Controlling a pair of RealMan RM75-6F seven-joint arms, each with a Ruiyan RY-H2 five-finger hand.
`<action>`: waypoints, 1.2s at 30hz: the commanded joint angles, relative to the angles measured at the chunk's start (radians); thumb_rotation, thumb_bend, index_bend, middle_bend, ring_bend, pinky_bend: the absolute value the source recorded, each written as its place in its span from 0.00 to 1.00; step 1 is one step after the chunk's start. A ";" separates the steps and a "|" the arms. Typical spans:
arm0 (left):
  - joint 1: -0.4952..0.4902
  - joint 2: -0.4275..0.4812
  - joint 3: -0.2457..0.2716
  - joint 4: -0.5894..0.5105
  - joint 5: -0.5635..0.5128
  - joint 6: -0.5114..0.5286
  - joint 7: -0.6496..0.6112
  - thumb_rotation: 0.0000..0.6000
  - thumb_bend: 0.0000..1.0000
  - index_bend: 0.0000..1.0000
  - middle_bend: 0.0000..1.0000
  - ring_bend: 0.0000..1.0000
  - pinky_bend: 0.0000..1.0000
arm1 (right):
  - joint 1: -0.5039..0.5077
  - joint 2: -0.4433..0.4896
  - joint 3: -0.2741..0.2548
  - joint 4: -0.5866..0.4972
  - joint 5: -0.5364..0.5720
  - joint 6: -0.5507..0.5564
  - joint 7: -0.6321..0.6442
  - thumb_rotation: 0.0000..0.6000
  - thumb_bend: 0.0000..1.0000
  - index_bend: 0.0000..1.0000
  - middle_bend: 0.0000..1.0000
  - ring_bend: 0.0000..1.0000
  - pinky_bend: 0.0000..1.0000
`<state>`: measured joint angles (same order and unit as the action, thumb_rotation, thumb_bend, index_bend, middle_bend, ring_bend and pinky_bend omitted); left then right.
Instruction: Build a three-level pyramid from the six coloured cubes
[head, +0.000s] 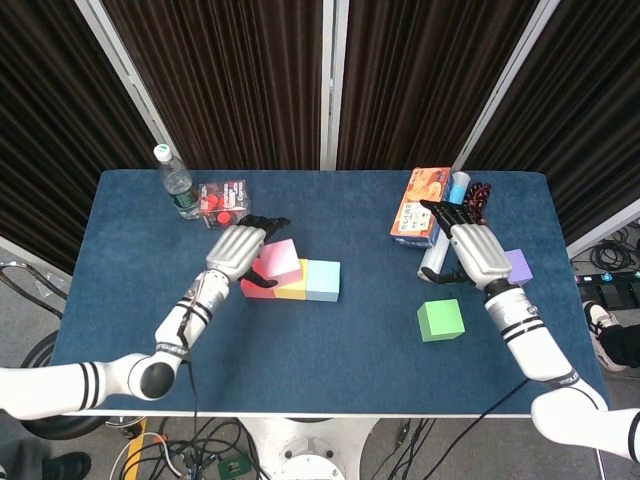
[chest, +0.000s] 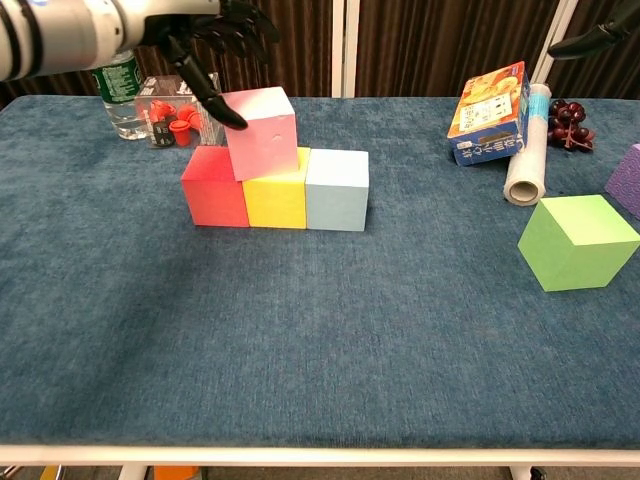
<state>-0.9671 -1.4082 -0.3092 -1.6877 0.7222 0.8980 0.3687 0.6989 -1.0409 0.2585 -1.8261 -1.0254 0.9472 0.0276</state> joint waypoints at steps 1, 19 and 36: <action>-0.030 -0.016 0.001 0.003 -0.041 0.003 0.031 1.00 0.00 0.14 0.16 0.13 0.12 | -0.004 -0.003 0.000 0.015 -0.009 -0.012 0.017 1.00 0.17 0.00 0.07 0.00 0.00; -0.108 -0.074 0.045 0.067 -0.180 0.050 0.138 1.00 0.00 0.17 0.32 0.20 0.12 | -0.016 -0.021 0.000 0.083 -0.034 -0.063 0.094 1.00 0.17 0.00 0.07 0.00 0.00; -0.051 0.055 0.069 0.053 0.153 -0.043 -0.035 1.00 0.12 0.36 0.41 0.26 0.12 | -0.033 -0.017 0.007 0.087 -0.042 -0.057 0.112 1.00 0.17 0.00 0.07 0.00 0.00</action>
<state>-1.0421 -1.4111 -0.2530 -1.6403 0.7643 0.9195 0.4138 0.6667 -1.0580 0.2655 -1.7383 -1.0682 0.8903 0.1404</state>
